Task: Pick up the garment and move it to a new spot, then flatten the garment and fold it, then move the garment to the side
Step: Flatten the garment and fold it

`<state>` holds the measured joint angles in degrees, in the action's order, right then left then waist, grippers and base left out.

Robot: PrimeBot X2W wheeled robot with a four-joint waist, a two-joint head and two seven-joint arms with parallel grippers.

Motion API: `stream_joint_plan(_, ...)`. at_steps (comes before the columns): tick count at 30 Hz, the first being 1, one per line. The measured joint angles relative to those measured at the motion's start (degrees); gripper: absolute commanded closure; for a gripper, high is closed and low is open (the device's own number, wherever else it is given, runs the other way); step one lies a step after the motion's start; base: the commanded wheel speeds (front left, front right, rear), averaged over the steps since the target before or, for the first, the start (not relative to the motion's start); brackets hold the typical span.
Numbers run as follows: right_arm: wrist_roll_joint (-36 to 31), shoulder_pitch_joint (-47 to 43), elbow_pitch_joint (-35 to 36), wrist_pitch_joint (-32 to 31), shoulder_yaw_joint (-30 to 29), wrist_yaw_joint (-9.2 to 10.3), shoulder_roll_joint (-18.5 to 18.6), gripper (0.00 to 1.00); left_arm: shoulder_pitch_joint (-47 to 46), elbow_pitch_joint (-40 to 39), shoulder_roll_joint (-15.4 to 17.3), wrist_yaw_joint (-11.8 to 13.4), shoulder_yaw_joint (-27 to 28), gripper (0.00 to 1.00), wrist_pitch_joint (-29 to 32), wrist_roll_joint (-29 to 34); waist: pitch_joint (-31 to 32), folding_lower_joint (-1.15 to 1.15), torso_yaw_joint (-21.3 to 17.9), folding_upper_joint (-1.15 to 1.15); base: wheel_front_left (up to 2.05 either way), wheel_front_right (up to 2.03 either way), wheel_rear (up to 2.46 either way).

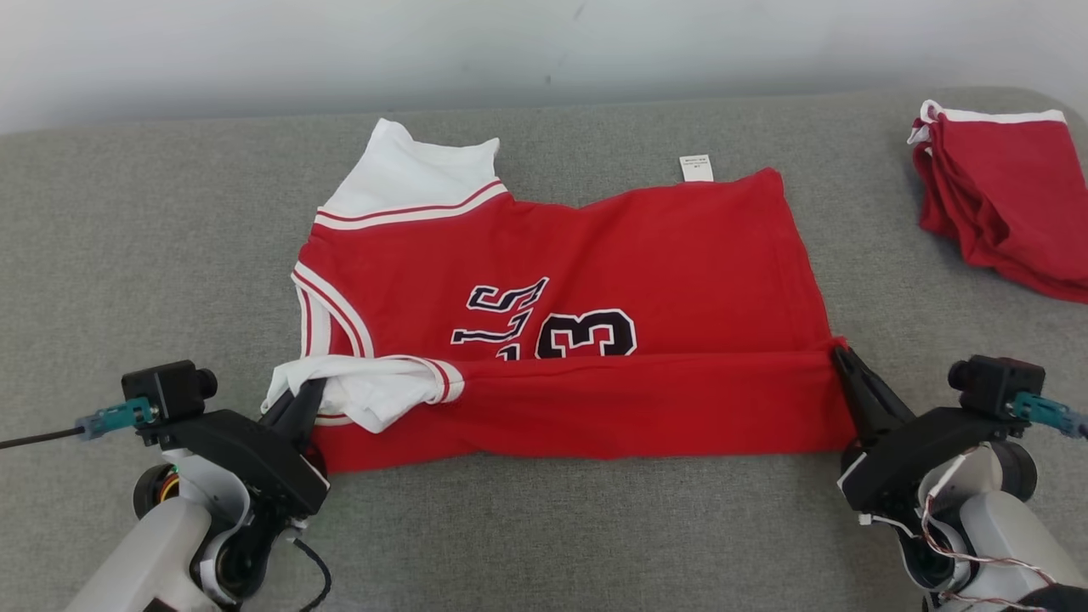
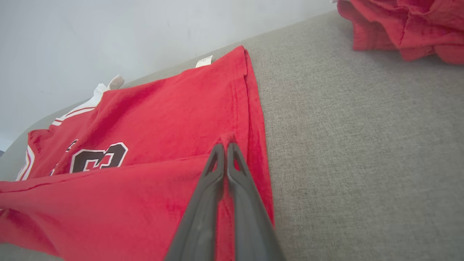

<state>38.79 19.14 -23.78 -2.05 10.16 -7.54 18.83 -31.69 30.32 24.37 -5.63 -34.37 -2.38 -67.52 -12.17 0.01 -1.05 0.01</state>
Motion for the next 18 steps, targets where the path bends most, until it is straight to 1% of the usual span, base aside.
stream_joint_plan(4,0.3,2.1,-3.2,1.3,1.6,0.0,-0.1,1.0,-1.7,4.1,-1.0,-0.9,-0.7,1.0,-0.6,0.4,-0.1,0.0,-0.4,0.0,0.0,0.0,0.0)
stream_joint_plan(6,0.8,2.4,-4.8,1.8,2.2,0.0,-0.3,1.0,-2.2,6.0,-1.5,-1.0,-1.1,1.0,-1.1,0.6,0.2,0.0,-0.4,0.0,0.0,0.0,0.0)
stream_joint_plan(7,1.0,2.5,-5.4,2.1,2.6,-0.01,-0.4,1.0,-2.4,6.8,-1.7,-1.3,-1.3,0.87,-1.6,0.9,0.5,0.0,-0.4,0.0,0.0,0.0,0.0)
stream_joint_plan(8,1.0,2.7,-6.0,2.4,3.0,0.0,-0.4,0.87,-2.6,7.5,-2.0,-1.4,-1.5,0.31,-2.2,1.0,0.7,0.0,-0.4,0.0,0.0,0.0,0.0)
stream_joint_plan(9,1.1,2.9,-6.5,2.9,3.4,-0.01,-0.4,0.52,-2.6,8.1,-2.3,-1.4,-1.5,0.0,-2.9,1.0,1.0,-0.01,-0.4,0.0,0.0,0.0,0.0)
stream_joint_plan(10,1.2,3.0,-7.0,3.6,3.7,0.0,-0.3,0.01,-2.6,8.7,-2.6,-1.5,-1.6,0.0,-3.6,1.0,1.4,-0.01,-0.3,0.0,0.0,0.0,0.0)
stream_joint_plan(11,0.7,3.0,-7.5,4.3,4.0,-0.01,0.0,0.0,-2.6,9.2,-2.8,-1.5,-1.5,0.0,-4.3,0.9,1.7,-0.01,-0.3,0.0,0.0,0.0,0.0)
stream_joint_plan(12,0.4,2.9,-8.5,5.7,4.4,0.0,0.3,0.0,-2.3,9.8,-2.9,-1.5,-1.4,0.0,-6.3,0.8,2.5,-0.01,-0.2,0.0,0.0,0.0,0.0)
stream_joint_plan(14,0.5,2.4,-8.9,6.6,4.6,0.0,0.3,0.0,-1.5,10.0,-2.6,-1.6,-1.0,0.0,-8.4,0.9,3.4,-0.01,-0.1,0.0,0.0,0.0,0.0)
stream_joint_plan(18,0.7,0.7,-8.9,7.8,4.8,-0.01,0.5,0.0,0.6,9.7,-1.7,-1.8,-0.5,0.0,-10.7,1.0,4.6,-0.01,0.1,0.0,0.0,0.0,0.0)
